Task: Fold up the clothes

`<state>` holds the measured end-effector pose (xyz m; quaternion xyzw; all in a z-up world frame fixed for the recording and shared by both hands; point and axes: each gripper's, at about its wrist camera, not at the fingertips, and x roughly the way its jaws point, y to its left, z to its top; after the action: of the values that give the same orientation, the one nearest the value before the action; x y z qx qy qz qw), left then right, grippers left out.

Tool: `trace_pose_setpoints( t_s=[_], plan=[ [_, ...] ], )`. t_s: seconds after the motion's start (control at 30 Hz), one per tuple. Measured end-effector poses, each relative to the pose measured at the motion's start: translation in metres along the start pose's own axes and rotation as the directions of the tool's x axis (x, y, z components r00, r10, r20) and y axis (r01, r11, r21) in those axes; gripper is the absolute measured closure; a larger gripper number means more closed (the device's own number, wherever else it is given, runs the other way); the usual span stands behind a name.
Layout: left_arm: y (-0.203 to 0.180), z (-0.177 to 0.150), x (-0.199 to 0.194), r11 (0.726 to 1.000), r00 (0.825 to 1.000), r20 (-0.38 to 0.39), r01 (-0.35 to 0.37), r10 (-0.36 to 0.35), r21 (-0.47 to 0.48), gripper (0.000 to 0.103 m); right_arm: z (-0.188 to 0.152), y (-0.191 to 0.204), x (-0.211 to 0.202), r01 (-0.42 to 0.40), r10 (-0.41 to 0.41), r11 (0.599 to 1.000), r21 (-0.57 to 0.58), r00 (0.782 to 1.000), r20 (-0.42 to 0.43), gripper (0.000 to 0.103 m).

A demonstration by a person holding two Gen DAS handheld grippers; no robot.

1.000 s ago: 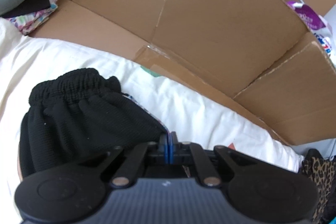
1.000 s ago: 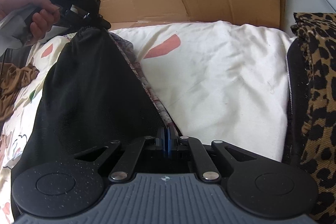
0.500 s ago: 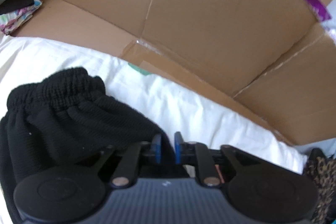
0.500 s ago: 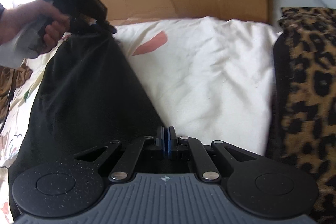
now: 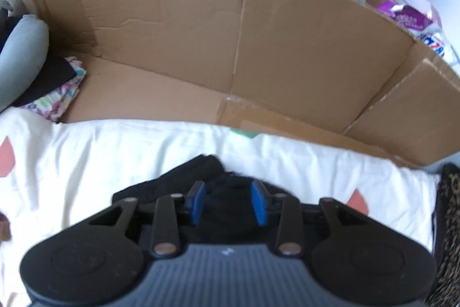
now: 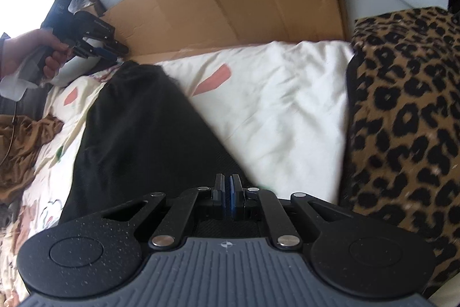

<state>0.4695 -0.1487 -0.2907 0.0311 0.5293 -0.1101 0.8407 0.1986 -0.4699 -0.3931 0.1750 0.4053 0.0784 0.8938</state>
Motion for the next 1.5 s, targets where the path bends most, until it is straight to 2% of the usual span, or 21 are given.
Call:
trace_pose_setpoints(
  t_s=[0.07,0.3,0.43,0.6,0.83,1.03,1.2,1.37,1.5],
  plan=[
    [0.001,-0.002,0.001,0.999,1.0,-0.021,-0.007,0.008,0.051,0.066,-0.004,0.003,0.001,0.001,-0.001,1.0,0.004,1.0,-0.01,0.101],
    [0.015,-0.023,0.022,0.997,0.997,-0.048,-0.052,0.055,0.051,0.066,-0.018,0.006,0.012,0.033,-0.031,0.999,0.029,0.997,-0.067,0.101],
    [0.015,-0.033,0.043,0.994,0.996,-0.05,-0.07,0.074,0.08,0.068,-0.027,0.001,0.022,0.093,-0.09,0.996,0.015,0.989,-0.114,0.1],
    [0.006,-0.03,0.069,0.992,0.995,-0.02,-0.096,0.099,0.086,0.068,-0.032,-0.011,0.02,0.136,-0.131,0.99,0.035,0.983,-0.132,0.098],
    [-0.009,-0.031,0.076,0.976,0.993,0.022,-0.122,0.12,0.181,0.067,-0.037,-0.017,0.012,0.166,-0.162,0.986,0.012,0.974,-0.158,0.098],
    [-0.001,-0.037,0.053,0.973,0.996,0.006,-0.085,0.086,0.213,0.068,-0.038,-0.021,0.003,0.204,-0.196,0.978,0.033,0.966,-0.167,0.098],
    [0.006,-0.061,0.025,0.96,0.998,-0.025,-0.043,0.052,0.278,0.07,-0.038,-0.017,-0.008,0.244,-0.235,0.969,0.037,0.958,-0.167,0.097],
    [0.015,-0.087,0.005,0.958,0.999,-0.052,0.021,-0.007,0.286,0.073,-0.033,-0.014,-0.02,0.188,-0.182,0.98,0.058,0.979,-0.096,0.099],
    [0.013,-0.105,0.004,0.954,0.996,-0.077,0.067,-0.046,0.294,0.073,-0.028,-0.006,-0.015,0.15,-0.144,0.987,0.06,0.985,-0.093,0.099]
  ],
)
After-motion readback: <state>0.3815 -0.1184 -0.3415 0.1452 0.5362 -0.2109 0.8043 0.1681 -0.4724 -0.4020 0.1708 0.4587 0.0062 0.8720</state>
